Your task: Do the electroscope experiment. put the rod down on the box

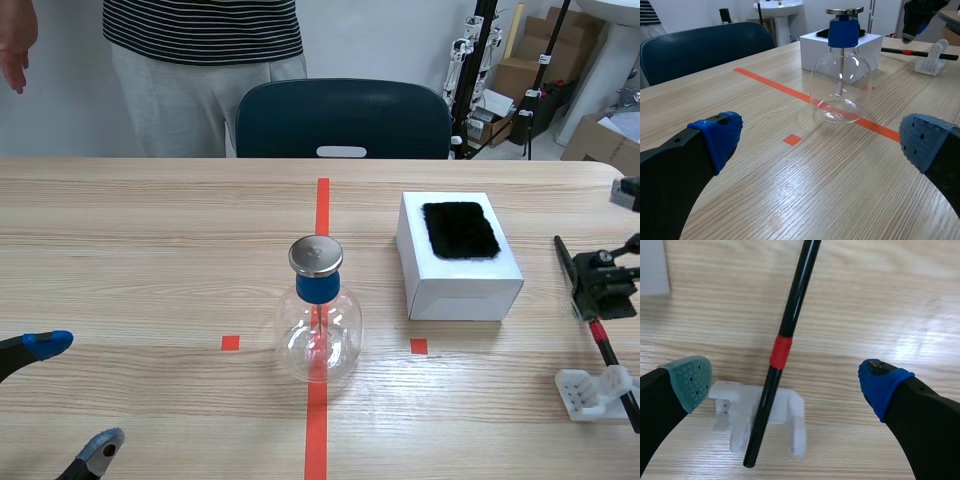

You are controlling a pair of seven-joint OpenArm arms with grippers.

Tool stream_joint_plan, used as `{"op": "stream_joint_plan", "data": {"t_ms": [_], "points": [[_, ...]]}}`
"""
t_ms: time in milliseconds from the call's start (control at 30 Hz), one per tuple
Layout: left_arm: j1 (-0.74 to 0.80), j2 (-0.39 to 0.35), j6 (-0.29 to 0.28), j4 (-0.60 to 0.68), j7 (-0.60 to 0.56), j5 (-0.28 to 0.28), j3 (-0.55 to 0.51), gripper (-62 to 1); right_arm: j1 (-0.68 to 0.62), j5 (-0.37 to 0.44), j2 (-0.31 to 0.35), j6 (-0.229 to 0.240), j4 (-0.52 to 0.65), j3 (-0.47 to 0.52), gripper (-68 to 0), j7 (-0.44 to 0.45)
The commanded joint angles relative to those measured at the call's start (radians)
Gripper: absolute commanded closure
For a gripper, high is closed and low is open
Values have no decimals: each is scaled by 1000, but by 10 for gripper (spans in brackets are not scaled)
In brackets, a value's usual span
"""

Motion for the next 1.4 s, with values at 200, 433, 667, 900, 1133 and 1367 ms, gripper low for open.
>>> {"op": "stream_joint_plan", "data": {"t_ms": [200,433,667,900,1133,1367], "points": [[-3,-1,-1,12,-50,-11,-6,-623,-116,16,80,1,274,111,-598,101],[-3,-1,-1,12,-50,-11,-6,-623,-395,19,82,1,465,225,-598,515],[-3,-1,-1,12,-50,-11,-6,-623,-587,17,38,9,493,228,-598,1057],[-3,-1,-1,12,-50,-11,-6,-623,-691,-29,10,35,493,227,-598,1343],[-3,-1,-1,12,-50,-11,-6,-623,-706,-35,11,39,493,227,-598,1339],[-3,-1,-1,12,-50,-11,-6,-623,-706,-35,11,39,493,227,-598,1339]]}}
